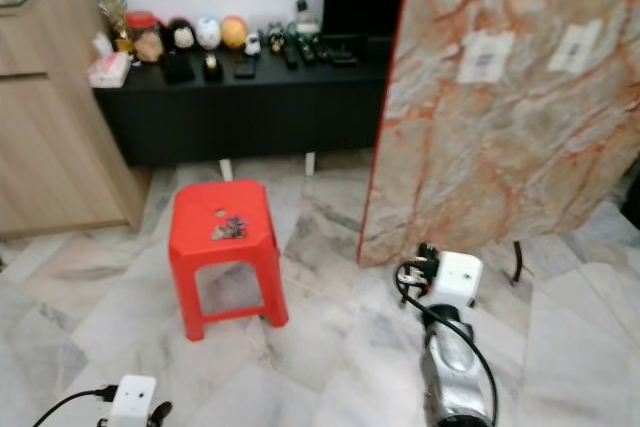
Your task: Hang keys on a hook
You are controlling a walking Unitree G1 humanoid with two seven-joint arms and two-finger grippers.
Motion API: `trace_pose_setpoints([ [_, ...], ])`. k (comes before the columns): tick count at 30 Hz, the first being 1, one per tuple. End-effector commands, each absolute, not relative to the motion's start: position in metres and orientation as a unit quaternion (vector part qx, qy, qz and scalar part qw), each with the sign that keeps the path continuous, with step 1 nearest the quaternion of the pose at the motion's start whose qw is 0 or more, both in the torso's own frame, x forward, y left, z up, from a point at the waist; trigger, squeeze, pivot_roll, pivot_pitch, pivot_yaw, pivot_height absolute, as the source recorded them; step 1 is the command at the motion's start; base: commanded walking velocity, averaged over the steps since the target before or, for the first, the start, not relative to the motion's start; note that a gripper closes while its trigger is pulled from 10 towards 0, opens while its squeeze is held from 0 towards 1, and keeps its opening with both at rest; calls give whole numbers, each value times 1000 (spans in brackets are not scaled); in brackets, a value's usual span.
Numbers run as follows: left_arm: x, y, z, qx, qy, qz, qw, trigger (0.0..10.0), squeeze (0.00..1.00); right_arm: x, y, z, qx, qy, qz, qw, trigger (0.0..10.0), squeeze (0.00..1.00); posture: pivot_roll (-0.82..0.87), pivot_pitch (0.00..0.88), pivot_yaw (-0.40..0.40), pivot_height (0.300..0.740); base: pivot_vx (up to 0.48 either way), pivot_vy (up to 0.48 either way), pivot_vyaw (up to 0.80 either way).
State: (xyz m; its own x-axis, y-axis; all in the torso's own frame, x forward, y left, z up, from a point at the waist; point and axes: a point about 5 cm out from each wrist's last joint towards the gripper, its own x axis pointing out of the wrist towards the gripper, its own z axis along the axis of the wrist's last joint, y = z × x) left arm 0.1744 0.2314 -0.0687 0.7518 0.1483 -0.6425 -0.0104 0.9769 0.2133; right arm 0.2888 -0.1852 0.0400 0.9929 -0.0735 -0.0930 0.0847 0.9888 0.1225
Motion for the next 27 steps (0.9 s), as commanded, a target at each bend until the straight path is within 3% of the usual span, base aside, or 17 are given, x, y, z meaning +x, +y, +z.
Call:
trace_pose_setpoints([
  [1,174,225,-70,84,346,44,933,10000,0,288,-195,42,56,40,-52,996,10000,0,-43,0,-34,740,0,0,0],
  [14,177,229,-67,64,333,58,939,10000,0,289,-195,43,55,39,-55,996,10000,0,-41,0,-45,740,0,0,0],
  [27,173,226,-70,58,338,60,937,10000,0,291,-193,41,55,50,-42,996,10000,0,-35,0,-55,740,347,0,0],
])
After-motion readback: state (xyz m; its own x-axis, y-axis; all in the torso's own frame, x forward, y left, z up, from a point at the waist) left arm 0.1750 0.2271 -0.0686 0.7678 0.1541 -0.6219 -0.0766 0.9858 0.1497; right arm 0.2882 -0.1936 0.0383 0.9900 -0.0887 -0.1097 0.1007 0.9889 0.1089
